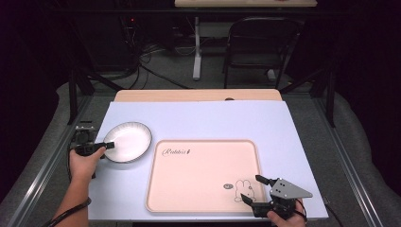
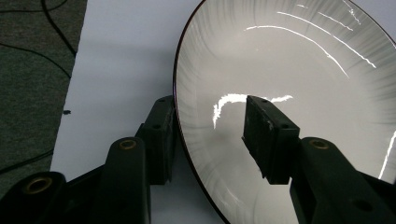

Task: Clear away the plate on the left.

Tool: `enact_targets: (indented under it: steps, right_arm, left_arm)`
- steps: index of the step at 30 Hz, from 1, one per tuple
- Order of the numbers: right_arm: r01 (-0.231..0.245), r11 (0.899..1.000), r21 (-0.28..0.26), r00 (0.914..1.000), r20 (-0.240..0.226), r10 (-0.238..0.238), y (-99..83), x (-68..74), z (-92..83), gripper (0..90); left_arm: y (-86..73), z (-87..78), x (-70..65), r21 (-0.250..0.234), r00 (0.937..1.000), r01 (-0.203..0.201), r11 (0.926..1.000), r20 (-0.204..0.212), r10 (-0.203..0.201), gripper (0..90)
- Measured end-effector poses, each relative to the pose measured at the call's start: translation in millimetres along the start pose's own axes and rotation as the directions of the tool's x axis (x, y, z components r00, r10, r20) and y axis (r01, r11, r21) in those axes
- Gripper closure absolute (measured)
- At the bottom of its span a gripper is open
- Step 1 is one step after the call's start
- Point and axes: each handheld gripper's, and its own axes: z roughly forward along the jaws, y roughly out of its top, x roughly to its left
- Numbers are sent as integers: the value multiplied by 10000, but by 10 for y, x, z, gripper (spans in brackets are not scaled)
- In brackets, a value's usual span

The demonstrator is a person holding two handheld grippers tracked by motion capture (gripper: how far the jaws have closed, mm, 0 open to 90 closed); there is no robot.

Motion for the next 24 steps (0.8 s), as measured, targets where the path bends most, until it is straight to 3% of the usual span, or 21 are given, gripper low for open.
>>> enact_targets:
  steps: [8,24]
  right_arm:
    - [11,10000,6,10000,-17,-11,0,1,-1,178]
    - [3,10000,17,10000,-43,-3,-1,1,-1,178]
  left_arm:
    - [0,34,18,142,9994,285,9995,196,-287,556]
    - [25,41,49,388,9977,664,9970,86,-668,646]
